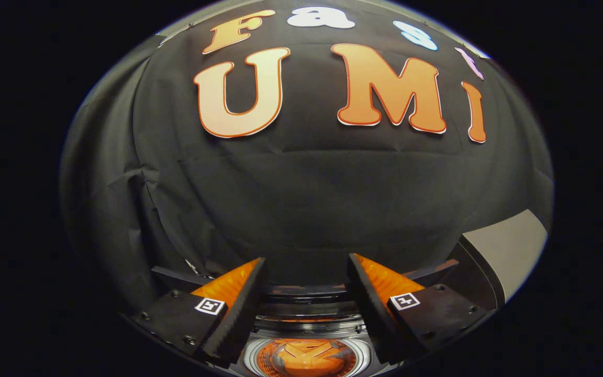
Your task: Put the clothes into the washing machine and then close the washing machine lid.
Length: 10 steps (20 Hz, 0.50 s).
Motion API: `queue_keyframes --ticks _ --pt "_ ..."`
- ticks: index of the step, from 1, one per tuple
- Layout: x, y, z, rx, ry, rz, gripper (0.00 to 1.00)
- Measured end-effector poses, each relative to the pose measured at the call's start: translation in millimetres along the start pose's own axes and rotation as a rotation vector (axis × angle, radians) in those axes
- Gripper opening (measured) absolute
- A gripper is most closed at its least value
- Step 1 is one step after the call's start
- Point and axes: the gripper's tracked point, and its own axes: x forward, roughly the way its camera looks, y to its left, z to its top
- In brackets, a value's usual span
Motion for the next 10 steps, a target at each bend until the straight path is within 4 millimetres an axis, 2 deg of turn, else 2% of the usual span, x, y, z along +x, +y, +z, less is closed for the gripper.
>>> queue_keyframes --ticks 10 --pt "-40 2 -20 -0.017 -0.056 0.003 0.99"
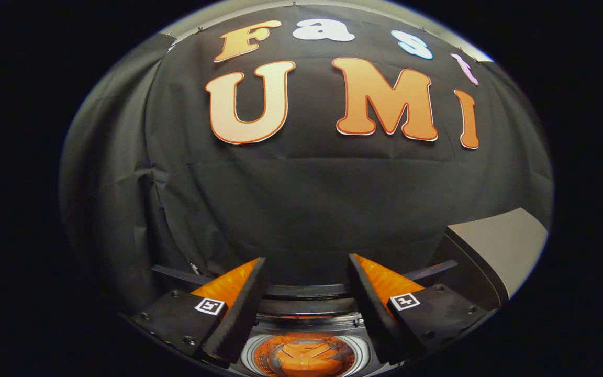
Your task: Put the clothes into the washing machine and then close the washing machine lid.
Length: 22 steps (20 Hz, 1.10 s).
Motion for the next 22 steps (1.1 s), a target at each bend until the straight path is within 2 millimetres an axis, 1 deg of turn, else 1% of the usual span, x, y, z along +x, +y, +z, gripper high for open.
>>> queue_keyframes --ticks 8,16,22 --pt "-26 3 -13 -0.006 -0.014 0.007 0.99" --pt "-38 5 -23 -0.007 -0.046 0.004 0.99" --pt "-50 5 -32 -0.011 -0.080 -0.003 0.99"
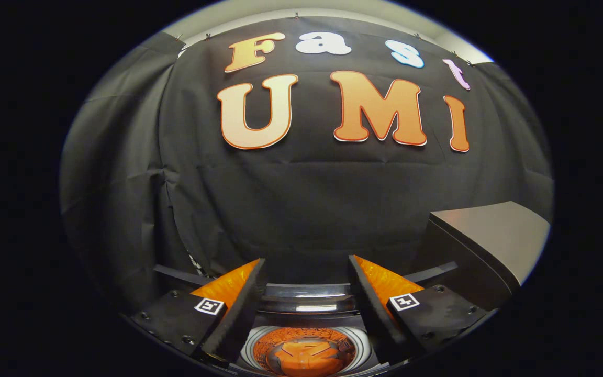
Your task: Put the clothes into the washing machine and then close the washing machine lid.
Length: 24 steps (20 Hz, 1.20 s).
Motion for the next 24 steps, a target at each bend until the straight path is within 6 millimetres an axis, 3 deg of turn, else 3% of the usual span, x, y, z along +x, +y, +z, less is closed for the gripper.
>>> queue_keyframes --ticks 13,16,19,24 --pt "-23 2 -22 0.000 0.023 0.005 0.99" --pt "-28 2 -33 -0.016 0.041 0.002 0.99" --pt "-30 0 -58 -0.025 0.123 0.000 0.99" --pt "-30 7 -63 -0.012 0.142 0.017 0.99"
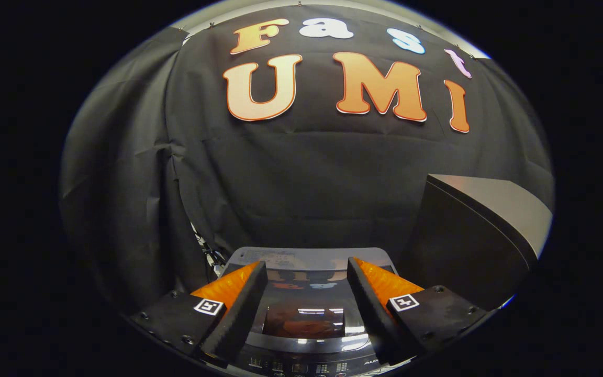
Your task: Put the clothes into the washing machine and then close the washing machine lid.
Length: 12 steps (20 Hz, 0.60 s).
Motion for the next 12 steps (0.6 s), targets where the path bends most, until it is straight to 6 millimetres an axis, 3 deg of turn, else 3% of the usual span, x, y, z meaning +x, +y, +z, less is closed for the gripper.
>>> queue_keyframes --ticks 3,7,12 --pt "-6 0 10 0.002 -0.010 0.005 0.99" --pt "-23 -11 43 -0.017 -0.049 -0.006 0.99" --pt "-66 -36 112 -0.010 -0.147 -0.009 0.98"
